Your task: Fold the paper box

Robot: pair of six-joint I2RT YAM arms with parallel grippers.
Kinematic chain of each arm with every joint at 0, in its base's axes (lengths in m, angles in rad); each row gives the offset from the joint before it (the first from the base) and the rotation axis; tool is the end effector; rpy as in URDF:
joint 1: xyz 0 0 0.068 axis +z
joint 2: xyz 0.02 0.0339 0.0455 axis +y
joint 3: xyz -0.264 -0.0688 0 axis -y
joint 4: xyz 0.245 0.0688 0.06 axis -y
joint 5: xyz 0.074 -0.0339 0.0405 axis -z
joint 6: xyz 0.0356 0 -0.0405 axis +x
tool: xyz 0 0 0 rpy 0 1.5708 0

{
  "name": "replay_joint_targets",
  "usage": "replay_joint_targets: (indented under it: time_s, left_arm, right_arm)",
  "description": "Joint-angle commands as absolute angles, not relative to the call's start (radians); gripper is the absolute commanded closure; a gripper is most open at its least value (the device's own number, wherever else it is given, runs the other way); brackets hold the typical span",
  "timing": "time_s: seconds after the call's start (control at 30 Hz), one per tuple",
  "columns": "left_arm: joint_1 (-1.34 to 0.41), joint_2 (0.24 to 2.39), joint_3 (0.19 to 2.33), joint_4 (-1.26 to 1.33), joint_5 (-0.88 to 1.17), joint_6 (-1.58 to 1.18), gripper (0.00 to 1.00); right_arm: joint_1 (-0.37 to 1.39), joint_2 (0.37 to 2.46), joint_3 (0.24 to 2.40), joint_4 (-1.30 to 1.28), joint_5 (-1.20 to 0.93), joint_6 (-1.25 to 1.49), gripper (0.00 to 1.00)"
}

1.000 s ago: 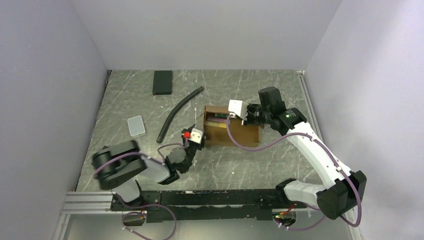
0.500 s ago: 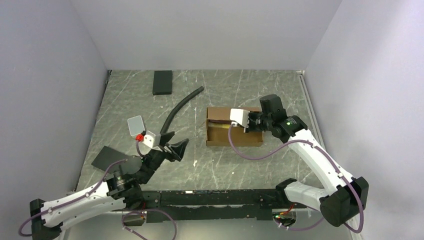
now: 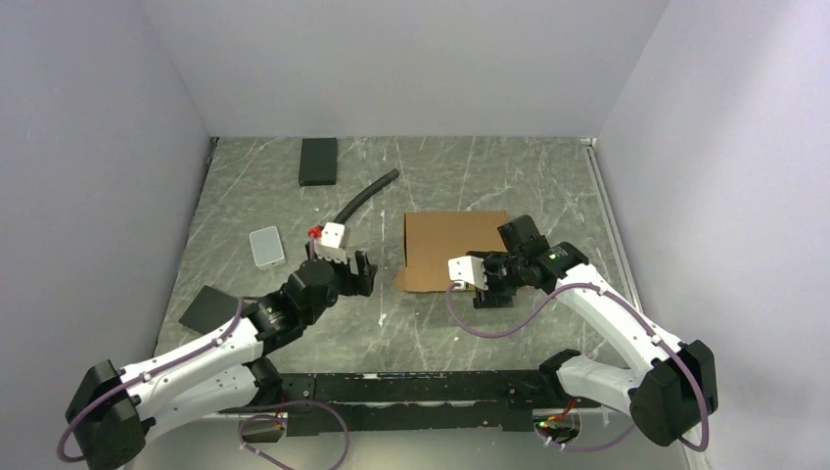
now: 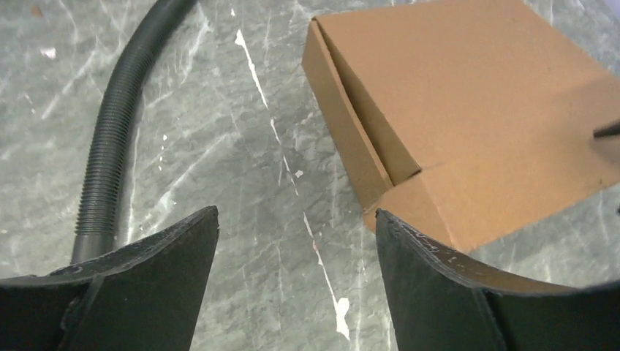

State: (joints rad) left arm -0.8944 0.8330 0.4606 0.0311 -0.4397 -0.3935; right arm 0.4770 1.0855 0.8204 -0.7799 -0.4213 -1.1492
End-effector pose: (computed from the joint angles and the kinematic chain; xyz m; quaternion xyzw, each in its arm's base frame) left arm 0.1323 -0.1407 0.2400 0.0757 0.8036 -0.1954 0.5571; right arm 0.1732 0.1059 0.2486 -0.7233 0.6095 0.1068 0.3065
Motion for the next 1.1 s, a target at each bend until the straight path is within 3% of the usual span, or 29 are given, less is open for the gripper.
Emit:
replay_joint_targets:
  time_s: [0.0, 0.13, 0.23, 0.73, 0.97, 1.07]
  left_arm:
    - [-0.775, 0.884, 0.501, 0.117, -0.226, -0.556, 0.15]
    - [-0.739, 1.014, 0.528, 0.19, -0.142, -0.645, 0.02]
    - [-0.72, 1.124, 0.577, 0.2, -0.085, -0.693, 0.01]
    - [-0.643, 1.567, 0.736, 0.186, 0.037, -0.773, 0.0]
    - [-0.637, 1.64, 0.743, 0.167, 0.031, -0.78, 0.03]
    - [-0.635, 1.664, 0.761, 0.117, 0.011, -0.768, 0.08]
  right_arm:
    - [0.488, 1.094, 0.841, -0.866, -0.477, -1.169, 0.31]
    - [0.477, 1.116, 0.916, -0.879, -0.52, -1.079, 0.29]
    - [0.449, 1.142, 0.964, -0.912, -0.632, -1.067, 0.28]
    - [0.372, 1.412, 0.99, -0.869, -0.618, -0.955, 0.41]
    - [0.24, 1.362, 1.084, -1.005, -0.872, -1.031, 0.39]
    - [0.165, 1.342, 1.101, -0.951, -0.954, -0.935, 0.39]
